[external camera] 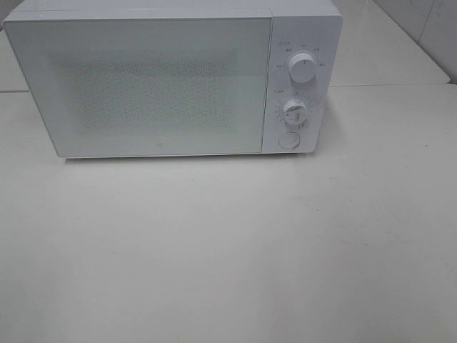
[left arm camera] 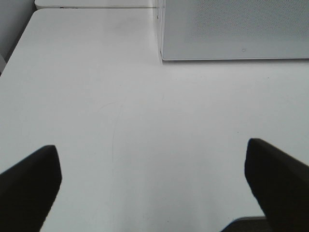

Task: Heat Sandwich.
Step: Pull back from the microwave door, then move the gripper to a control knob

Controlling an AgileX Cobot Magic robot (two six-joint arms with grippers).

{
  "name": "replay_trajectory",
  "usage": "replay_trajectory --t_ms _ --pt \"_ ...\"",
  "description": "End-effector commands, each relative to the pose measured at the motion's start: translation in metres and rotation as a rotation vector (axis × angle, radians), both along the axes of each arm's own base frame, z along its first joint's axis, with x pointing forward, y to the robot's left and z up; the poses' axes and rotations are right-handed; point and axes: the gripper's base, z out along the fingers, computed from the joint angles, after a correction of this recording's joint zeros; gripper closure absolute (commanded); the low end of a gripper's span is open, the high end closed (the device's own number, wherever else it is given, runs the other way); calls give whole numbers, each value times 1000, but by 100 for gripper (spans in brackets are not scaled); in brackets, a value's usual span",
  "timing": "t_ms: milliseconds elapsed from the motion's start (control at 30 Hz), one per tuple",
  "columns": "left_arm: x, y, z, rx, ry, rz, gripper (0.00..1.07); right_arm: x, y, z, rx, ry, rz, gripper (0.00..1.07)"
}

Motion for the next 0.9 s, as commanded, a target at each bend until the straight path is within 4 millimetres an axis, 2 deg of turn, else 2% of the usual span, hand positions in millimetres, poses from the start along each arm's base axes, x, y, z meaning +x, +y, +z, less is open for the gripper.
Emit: replay_trajectory --t_ms 33,900 --pt "-4 1 0 -10 -33 22 9 -3 0 0 -8 -38 3 32" --pt "-4 3 0 -17 -32 46 9 -3 0 0 -8 -36 3 32"
